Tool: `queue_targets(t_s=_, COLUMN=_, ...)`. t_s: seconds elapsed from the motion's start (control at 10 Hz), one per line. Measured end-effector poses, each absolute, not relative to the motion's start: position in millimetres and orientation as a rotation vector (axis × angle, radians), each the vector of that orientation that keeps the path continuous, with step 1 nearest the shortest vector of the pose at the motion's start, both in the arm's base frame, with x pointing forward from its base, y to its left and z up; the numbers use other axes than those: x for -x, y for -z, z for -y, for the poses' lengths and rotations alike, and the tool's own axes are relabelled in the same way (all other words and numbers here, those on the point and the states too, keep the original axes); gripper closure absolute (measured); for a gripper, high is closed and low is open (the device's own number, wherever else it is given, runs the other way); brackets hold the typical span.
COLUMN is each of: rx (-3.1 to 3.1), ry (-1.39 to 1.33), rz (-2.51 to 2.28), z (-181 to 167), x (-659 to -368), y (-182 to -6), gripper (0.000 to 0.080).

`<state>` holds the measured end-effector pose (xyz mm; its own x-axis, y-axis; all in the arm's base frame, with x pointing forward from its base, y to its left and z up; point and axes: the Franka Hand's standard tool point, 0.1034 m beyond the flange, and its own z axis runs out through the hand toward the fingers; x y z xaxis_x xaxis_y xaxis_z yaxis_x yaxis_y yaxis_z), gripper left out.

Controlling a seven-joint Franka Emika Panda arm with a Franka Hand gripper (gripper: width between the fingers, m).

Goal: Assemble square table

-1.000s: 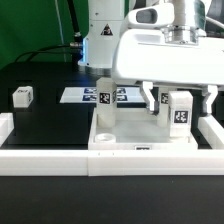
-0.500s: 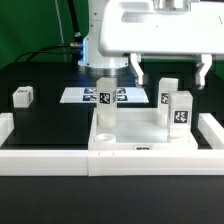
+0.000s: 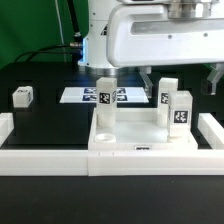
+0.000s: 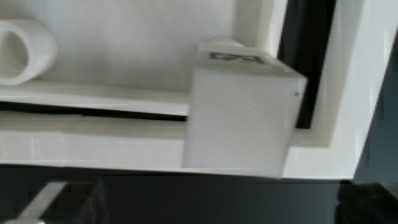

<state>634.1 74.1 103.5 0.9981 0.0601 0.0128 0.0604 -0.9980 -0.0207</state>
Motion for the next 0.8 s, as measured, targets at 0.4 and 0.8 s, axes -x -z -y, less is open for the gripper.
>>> queue_targets(t_s=0.4, rx=3.116, ry=0.011, rz=0.078, z=-72.9, x=-631.7, y=-98.3, gripper=0.0151)
queue_targets(t_s=0.8, rx=3.083, ry=-0.017, rz=0.007, z=-80.4, x=-626.9, y=-89.1, gripper=0.0151)
